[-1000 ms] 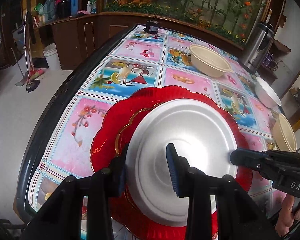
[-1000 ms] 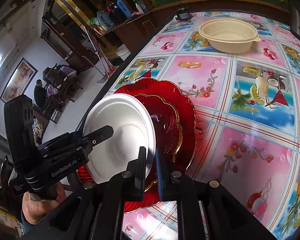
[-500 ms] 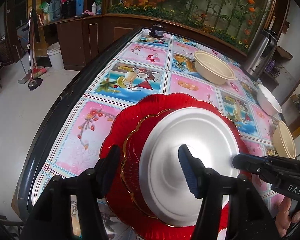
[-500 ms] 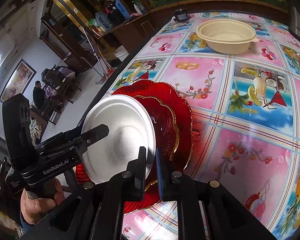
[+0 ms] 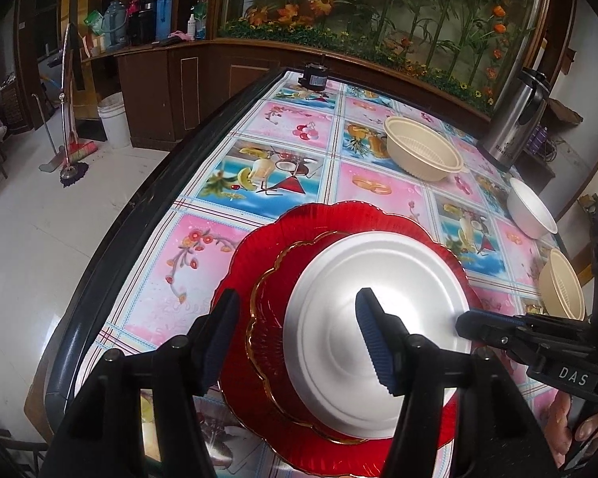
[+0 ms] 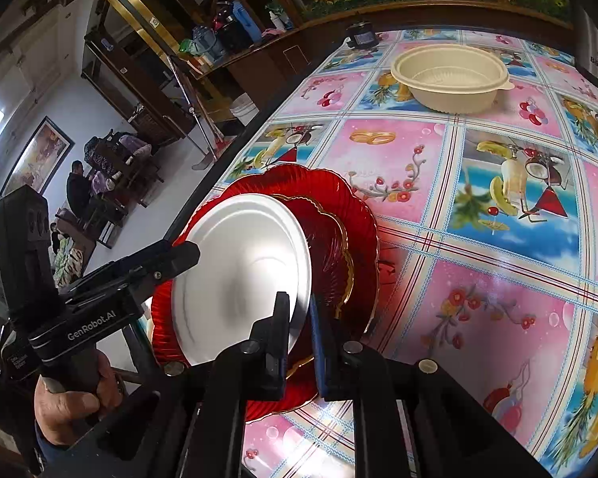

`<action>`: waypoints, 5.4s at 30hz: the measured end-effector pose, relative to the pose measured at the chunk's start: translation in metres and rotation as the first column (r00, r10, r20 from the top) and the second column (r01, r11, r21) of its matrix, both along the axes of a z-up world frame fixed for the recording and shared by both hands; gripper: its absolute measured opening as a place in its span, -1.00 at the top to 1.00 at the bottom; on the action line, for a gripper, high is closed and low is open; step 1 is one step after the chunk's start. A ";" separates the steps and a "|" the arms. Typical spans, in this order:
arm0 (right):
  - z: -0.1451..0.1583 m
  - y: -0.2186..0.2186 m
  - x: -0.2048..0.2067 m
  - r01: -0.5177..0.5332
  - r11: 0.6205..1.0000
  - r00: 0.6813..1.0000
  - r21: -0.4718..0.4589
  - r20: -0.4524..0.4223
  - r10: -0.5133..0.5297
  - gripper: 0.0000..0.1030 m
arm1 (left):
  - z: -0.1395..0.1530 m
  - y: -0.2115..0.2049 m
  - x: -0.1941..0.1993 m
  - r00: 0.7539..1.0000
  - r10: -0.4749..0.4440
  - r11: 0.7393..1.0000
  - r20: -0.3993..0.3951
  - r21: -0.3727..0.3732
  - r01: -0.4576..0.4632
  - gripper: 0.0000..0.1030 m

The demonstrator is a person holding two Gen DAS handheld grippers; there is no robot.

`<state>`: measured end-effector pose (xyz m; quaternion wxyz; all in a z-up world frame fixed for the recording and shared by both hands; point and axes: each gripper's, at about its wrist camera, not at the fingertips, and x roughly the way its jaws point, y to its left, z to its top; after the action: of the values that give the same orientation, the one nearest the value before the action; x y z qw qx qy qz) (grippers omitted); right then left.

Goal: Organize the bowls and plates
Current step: 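Open the left gripper to release the white plate and withdraw, then grasp the rim of the beige pulp bowl with the right gripper, then lift the beige bowl and carry it over the plate stack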

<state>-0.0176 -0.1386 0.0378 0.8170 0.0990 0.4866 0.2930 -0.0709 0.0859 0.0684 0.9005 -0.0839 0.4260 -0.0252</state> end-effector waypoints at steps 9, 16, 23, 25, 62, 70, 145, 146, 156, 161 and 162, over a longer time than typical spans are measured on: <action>0.006 -0.002 -0.005 -0.010 1.000 1.000 0.014 0.021 0.009 0.47 | 0.005 0.002 -0.004 1.000 0.007 1.000 0.011 -0.004 -0.007 -0.16; 0.015 -0.032 -0.012 0.041 0.996 0.999 0.075 0.033 -0.044 0.47 | 0.018 -0.024 -0.018 0.997 -0.053 0.999 0.055 0.004 0.052 -0.33; 0.015 -0.088 -0.020 0.150 0.980 0.988 0.129 0.020 -0.153 0.48 | 0.025 -0.088 -0.031 0.977 -0.195 0.980 0.081 0.061 0.191 -0.36; 0.015 -0.104 -0.022 0.178 0.974 0.983 0.139 0.015 -0.182 0.48 | 0.025 -0.110 -0.036 0.967 -0.239 0.969 0.090 0.080 0.232 -0.36; 0.005 -0.214 -0.020 0.342 0.927 0.939 0.153 -0.033 -0.342 0.08 | -0.063 -0.235 -0.042 0.869 -0.491 0.855 -0.059 0.156 0.494 -0.64; 0.007 -0.190 -0.027 0.174 0.927 0.985 0.334 -0.064 -0.162 0.07 | -0.063 -0.234 -0.044 0.871 -0.489 0.857 -0.056 0.155 0.491 -0.64; -0.021 -0.276 -0.060 0.462 0.878 0.886 0.125 -0.015 -0.464 0.62 | -0.029 -0.269 0.032 0.894 -0.448 0.894 -0.031 -0.048 0.446 0.72; -0.020 -0.275 -0.060 0.461 0.879 0.886 0.122 -0.013 -0.463 0.62 | -0.028 -0.269 0.030 0.894 -0.447 0.894 -0.027 -0.040 0.446 0.72; -0.009 -0.263 -0.060 0.447 0.888 0.893 0.104 0.008 -0.450 0.65 | -0.024 -0.259 0.013 0.892 -0.452 0.892 -0.011 -0.008 0.451 0.67; -0.001 -0.258 -0.063 0.442 0.892 0.894 0.095 0.030 -0.446 0.65 | -0.017 -0.253 0.005 0.892 -0.452 0.892 0.010 -0.012 0.452 0.67; 0.000 -0.257 -0.064 0.442 0.892 0.894 0.094 0.032 -0.446 0.65 | -0.015 -0.251 0.003 0.892 -0.452 0.892 0.015 -0.010 0.452 0.66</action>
<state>-0.0818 -0.3958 0.0381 0.8700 0.2339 0.4166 0.1215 -0.0676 -0.1652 0.0530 0.8721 0.0114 0.4279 -0.2370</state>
